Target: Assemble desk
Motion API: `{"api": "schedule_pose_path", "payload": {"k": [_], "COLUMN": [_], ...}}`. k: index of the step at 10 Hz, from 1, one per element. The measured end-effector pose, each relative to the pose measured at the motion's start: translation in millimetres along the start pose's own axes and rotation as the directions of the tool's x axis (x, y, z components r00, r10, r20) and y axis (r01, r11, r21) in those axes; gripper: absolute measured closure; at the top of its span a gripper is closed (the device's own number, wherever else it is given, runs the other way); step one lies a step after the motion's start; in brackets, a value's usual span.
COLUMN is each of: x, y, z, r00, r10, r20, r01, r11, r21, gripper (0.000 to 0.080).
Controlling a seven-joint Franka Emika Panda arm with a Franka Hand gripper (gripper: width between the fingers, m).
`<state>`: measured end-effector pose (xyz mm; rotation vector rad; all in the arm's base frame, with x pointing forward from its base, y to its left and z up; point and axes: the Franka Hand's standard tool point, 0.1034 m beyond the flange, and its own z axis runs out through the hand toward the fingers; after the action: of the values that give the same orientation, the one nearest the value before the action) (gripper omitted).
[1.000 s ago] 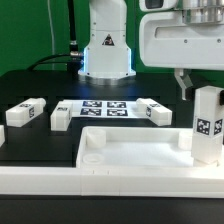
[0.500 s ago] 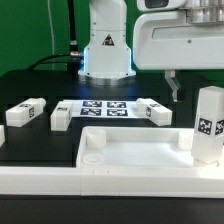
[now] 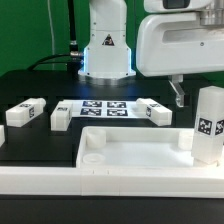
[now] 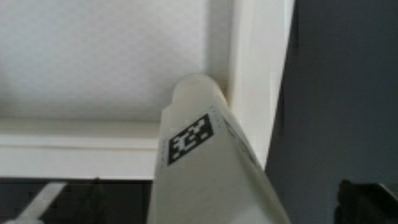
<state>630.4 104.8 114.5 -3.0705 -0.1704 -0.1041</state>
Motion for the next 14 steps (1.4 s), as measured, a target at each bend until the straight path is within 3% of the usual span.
{"api": "schedule_pose_path", "payload": {"k": [4,6,7,8,10,14], "x": [0.8,0.8,0.8,0.8,0.9,1.5], "y": [1.6,1.8,1.8,1.9,1.9,4.3], "z": [-0.8,-0.7,-0.7,-0.7,-0.7,-1.0], "r00": [0.972,0.972,0.974,0.977,0.978,0.982], "r10": [-0.234,-0.233,-0.228,-0.212,-0.209,0.191], "r20": [0.003,0.004,0.003,0.003,0.003,-0.005], "r01": [0.234,0.233,0.228,0.212,0.209,-0.191], "r11": [0.972,0.972,0.973,0.977,0.978,0.982], "r21": [-0.021,-0.021,-0.020,-0.020,-0.020,0.002], "gripper": [0.0150,0.0385,0.0385,0.0511,0.0511,0.0511]}}
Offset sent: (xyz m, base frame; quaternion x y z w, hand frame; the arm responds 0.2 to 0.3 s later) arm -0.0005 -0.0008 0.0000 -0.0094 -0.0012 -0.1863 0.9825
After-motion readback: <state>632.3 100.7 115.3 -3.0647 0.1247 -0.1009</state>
